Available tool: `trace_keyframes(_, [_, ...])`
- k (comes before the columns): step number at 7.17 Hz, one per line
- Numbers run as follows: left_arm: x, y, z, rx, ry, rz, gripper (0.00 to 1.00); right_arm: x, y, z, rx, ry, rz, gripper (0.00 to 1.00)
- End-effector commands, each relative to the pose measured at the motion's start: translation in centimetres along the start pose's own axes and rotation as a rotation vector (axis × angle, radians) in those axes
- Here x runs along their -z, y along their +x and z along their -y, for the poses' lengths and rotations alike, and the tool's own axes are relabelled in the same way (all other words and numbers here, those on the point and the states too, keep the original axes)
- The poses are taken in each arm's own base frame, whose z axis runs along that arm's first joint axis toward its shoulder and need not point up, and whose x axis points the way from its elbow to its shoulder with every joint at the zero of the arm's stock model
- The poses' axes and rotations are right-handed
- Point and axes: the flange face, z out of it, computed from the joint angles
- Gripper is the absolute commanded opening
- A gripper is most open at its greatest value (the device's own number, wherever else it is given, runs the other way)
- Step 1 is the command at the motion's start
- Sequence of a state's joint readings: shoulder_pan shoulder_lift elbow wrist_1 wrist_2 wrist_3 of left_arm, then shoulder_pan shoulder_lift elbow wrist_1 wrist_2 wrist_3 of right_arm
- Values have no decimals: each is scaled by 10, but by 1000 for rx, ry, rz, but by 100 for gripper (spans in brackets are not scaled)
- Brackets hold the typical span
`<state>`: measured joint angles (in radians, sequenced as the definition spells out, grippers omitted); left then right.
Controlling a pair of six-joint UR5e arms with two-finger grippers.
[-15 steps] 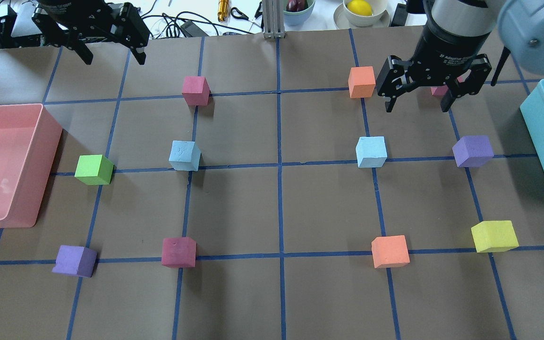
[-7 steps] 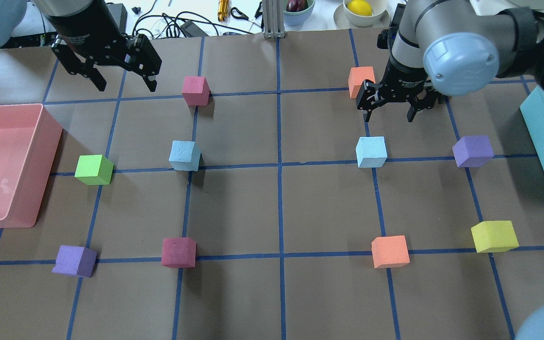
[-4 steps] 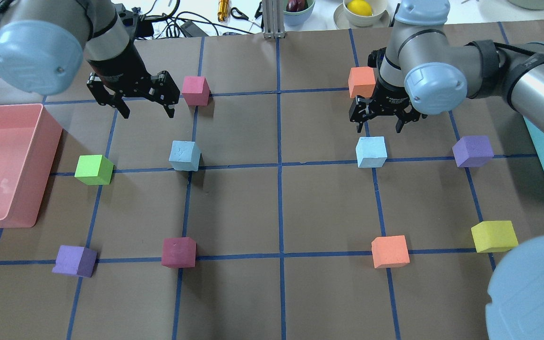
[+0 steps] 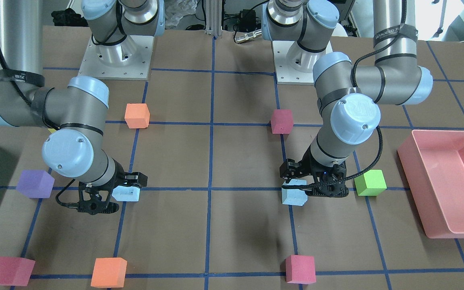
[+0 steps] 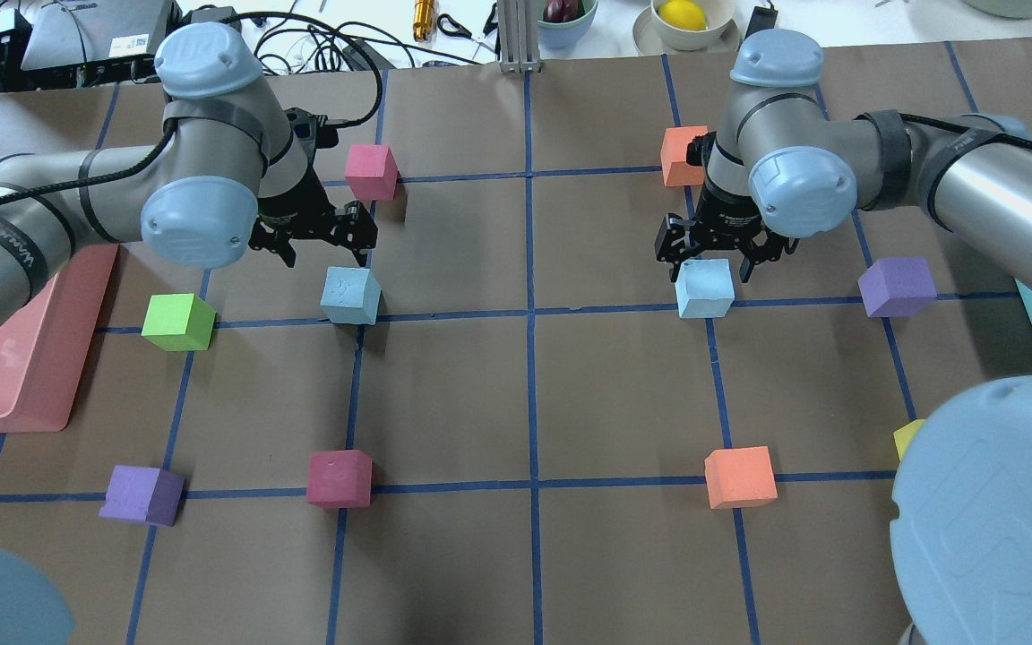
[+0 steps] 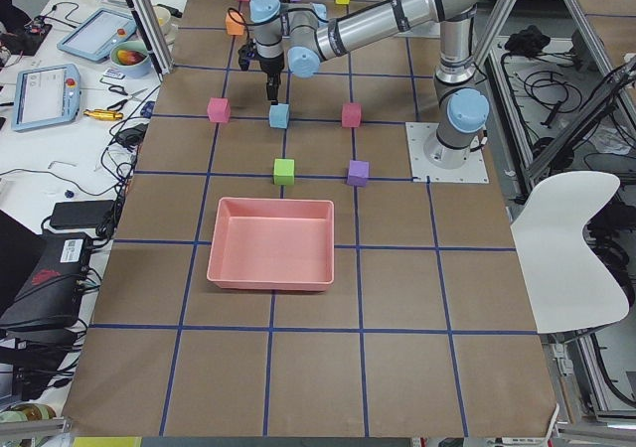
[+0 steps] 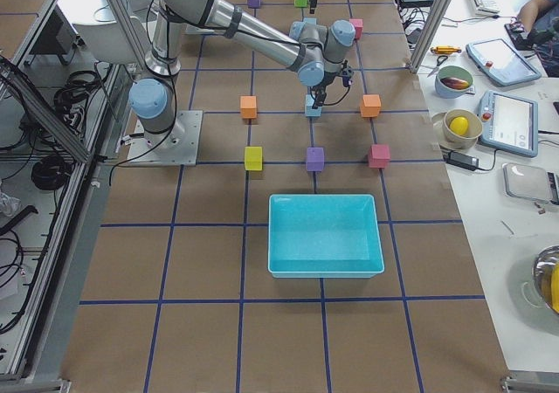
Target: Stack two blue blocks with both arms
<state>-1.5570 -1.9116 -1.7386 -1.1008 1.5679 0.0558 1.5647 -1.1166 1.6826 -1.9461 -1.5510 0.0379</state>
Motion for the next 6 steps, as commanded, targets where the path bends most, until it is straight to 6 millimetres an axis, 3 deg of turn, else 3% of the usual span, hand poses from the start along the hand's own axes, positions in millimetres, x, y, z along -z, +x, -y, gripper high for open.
trace_keyframes(1, [-39,-1,7,-1,-41,-1,100,-23,0,6,4,9,0,100])
trace_keyframes(2, [-50,-1,11,-2,-44,-1,100,-28,0,3,3,7,0,92])
trace_keyframes(3, [-56,-2,13,-1,-44,-1,100,-27,1,4,-5,16,3,40])
trace_keyframes(4, [-63,-1,14,-2,-56,0,100,-26,1,4,0,14,2,12])
trace_keyframes(5, [-68,-1,14,-2,-66,1,100,-20,1,4,-11,20,0,0])
trace_keyframes(6, [-66,-3,16,0,-51,14,73,-5,1,3,-16,45,1,0])
